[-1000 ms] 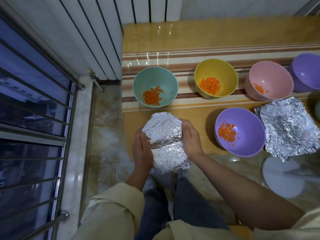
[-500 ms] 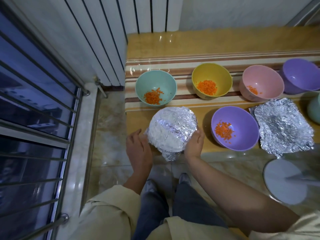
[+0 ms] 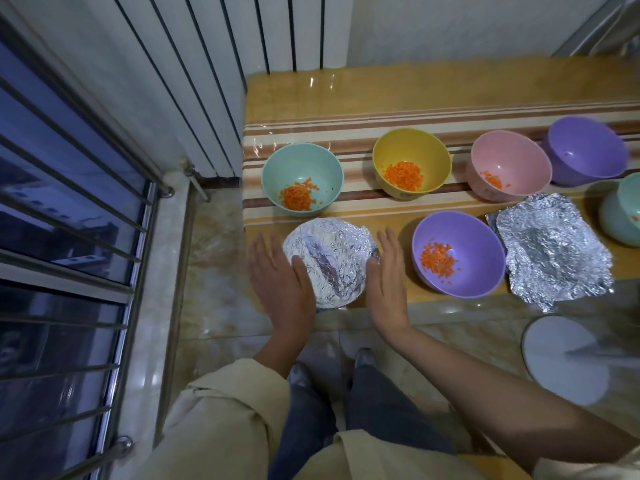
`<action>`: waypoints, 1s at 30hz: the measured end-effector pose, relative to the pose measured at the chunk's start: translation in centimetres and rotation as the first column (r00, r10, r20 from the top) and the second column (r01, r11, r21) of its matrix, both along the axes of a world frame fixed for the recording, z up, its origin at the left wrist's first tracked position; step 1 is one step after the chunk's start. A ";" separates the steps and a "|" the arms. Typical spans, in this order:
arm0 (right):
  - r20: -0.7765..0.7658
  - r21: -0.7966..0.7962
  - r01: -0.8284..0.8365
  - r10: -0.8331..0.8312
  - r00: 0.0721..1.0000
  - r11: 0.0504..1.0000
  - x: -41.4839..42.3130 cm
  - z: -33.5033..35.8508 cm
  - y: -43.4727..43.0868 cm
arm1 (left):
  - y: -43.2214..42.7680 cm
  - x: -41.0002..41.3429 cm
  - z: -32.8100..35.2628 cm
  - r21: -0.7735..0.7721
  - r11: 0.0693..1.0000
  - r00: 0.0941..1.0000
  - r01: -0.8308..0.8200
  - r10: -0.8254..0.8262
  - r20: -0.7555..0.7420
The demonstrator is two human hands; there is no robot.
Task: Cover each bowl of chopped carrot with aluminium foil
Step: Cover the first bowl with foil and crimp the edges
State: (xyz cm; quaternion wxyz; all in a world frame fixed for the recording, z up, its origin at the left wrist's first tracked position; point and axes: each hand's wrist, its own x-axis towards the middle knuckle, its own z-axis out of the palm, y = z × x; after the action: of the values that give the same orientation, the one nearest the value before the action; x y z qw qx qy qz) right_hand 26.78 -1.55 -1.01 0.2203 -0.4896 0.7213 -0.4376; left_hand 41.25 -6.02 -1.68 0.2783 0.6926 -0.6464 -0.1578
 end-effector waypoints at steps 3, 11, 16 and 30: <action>-0.334 0.005 -0.198 0.189 0.924 0.980 -0.6 0.5 -2.8 | -0.4 -2.1 -0.2 -0.013 0.986 0.977 0.167 -0.164 0.139; -0.610 0.376 -0.407 0.553 0.567 0.832 -0.5 -2.0 -6.2 | -1.7 -2.7 -3.2 0.072 0.959 0.843 0.275 -0.277 0.462; -0.573 0.361 -0.378 0.523 0.631 0.852 -0.6 -2.2 -6.4 | -1.9 -2.1 -3.7 0.098 0.977 0.923 0.189 -0.210 0.322; -0.010 0.131 -0.199 0.202 0.979 0.971 -1.6 -2.7 -6.6 | -1.7 -1.2 -3.6 0.114 0.988 0.870 -0.102 0.145 -0.472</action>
State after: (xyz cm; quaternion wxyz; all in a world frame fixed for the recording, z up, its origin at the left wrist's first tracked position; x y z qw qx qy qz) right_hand 25.19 -8.13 -3.70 0.2860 -0.5495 0.6977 -0.3598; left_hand 40.07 -7.77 -5.30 0.4091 0.6832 -0.5046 -0.3336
